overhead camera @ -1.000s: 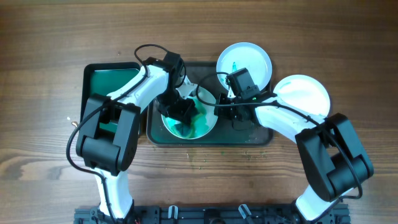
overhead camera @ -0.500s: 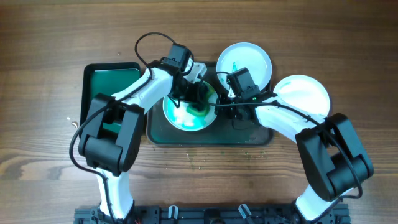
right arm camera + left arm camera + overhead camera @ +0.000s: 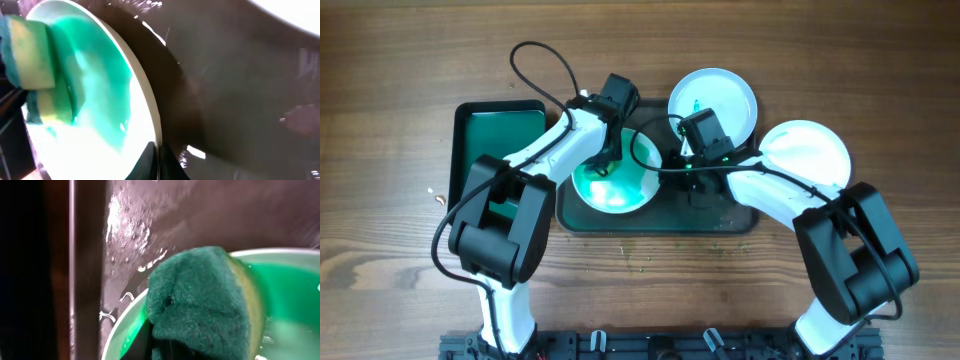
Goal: Clean dirty plates on tray and stack at the side
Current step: 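Scrub the held plate with the sponge in the left gripper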
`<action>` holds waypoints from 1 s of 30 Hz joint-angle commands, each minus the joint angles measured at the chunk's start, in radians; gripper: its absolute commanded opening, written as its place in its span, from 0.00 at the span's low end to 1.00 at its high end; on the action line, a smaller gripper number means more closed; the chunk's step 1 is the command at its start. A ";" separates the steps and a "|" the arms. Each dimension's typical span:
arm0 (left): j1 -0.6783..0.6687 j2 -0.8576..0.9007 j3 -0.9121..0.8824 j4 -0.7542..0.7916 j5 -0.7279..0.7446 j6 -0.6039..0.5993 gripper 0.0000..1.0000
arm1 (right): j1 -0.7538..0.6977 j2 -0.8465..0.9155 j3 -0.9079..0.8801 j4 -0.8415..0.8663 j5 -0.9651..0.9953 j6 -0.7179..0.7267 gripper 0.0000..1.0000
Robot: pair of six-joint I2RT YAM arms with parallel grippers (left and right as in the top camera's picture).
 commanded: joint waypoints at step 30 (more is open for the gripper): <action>0.037 0.041 -0.031 0.216 0.713 0.249 0.04 | -0.014 0.019 -0.006 -0.024 0.033 -0.001 0.04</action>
